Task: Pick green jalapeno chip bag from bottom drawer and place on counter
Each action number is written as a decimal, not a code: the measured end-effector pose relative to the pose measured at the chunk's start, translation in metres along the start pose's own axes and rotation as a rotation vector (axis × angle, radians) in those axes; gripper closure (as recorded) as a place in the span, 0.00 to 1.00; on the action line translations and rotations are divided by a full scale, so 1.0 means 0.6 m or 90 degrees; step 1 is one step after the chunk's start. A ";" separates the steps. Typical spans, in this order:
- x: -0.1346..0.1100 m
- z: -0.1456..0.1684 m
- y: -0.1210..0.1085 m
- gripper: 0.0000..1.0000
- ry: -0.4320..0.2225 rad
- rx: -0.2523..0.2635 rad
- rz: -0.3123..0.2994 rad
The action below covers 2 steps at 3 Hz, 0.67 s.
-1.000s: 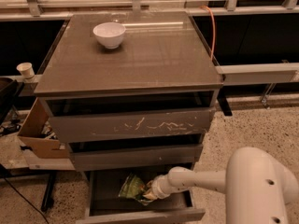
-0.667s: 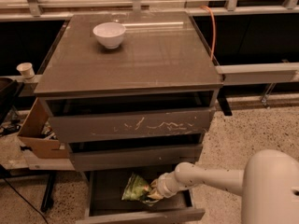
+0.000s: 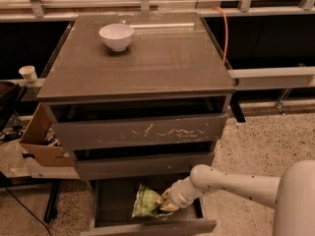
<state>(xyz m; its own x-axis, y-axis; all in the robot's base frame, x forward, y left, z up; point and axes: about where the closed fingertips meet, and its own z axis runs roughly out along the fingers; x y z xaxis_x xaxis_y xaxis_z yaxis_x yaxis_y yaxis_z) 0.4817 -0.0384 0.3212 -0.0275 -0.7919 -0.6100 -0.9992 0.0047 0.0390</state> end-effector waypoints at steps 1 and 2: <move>-0.021 -0.022 0.006 1.00 -0.003 -0.002 -0.008; -0.072 -0.078 0.021 1.00 -0.006 0.026 -0.024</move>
Offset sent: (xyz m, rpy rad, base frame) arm -0.0192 0.0076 0.1251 0.0062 -0.1228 0.0000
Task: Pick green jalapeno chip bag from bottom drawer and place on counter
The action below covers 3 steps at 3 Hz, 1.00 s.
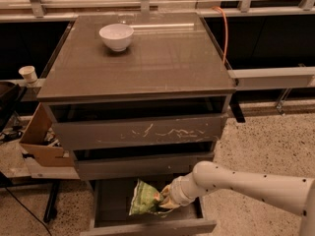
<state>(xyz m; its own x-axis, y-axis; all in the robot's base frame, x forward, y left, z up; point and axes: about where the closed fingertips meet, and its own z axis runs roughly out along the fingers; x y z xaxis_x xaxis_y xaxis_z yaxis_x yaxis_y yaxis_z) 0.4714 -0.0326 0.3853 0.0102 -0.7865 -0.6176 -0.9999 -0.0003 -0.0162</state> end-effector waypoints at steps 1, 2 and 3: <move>-0.090 -0.106 0.012 1.00 0.013 0.084 -0.009; -0.172 -0.205 0.004 1.00 0.027 0.158 -0.035; -0.193 -0.240 -0.009 1.00 0.043 0.181 -0.058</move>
Offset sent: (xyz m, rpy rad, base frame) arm 0.0086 -0.0002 0.2782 -0.0836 -0.4110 -0.1633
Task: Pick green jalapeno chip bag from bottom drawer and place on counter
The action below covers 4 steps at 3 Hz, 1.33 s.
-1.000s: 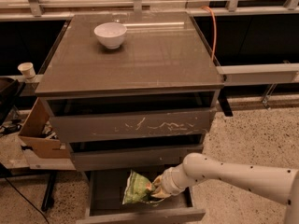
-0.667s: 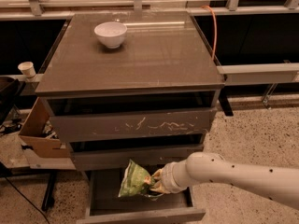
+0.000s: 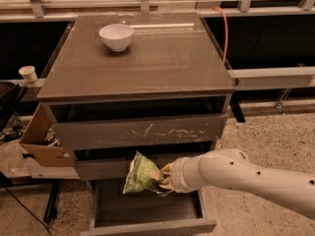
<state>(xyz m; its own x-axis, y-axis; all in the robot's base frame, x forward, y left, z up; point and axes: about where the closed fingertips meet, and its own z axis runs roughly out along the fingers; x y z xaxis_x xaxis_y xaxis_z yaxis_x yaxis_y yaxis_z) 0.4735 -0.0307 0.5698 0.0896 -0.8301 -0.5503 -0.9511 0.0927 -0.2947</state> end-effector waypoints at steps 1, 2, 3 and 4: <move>-0.001 -0.001 -0.001 1.00 0.000 -0.001 0.000; -0.024 -0.034 -0.025 1.00 0.008 -0.002 0.007; -0.067 -0.103 -0.072 1.00 0.038 -0.001 0.024; -0.097 -0.159 -0.112 1.00 0.075 -0.001 0.034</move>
Offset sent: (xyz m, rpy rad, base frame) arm 0.0303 -0.0060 0.1161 -0.0375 0.0369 -0.0517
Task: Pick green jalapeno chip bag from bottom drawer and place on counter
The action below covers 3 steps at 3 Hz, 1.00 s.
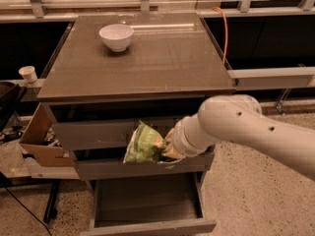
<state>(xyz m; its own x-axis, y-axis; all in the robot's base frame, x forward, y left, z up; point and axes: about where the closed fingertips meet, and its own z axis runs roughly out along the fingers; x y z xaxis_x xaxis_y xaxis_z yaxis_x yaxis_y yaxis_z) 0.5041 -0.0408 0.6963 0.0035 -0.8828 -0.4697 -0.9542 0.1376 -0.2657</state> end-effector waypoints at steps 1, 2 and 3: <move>0.010 -0.003 0.026 1.00 0.022 -0.042 0.001; 0.010 -0.003 0.026 1.00 0.022 -0.042 0.001; -0.019 -0.029 0.011 1.00 0.032 -0.046 -0.017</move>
Offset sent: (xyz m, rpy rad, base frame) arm -0.0142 -0.0034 -0.0040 -0.0322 0.0611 0.0185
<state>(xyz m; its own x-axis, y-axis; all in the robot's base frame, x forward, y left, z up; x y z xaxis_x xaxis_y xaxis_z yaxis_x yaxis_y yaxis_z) 0.4925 -0.0373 0.7144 0.0161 -0.9073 -0.4201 -0.9730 0.0826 -0.2155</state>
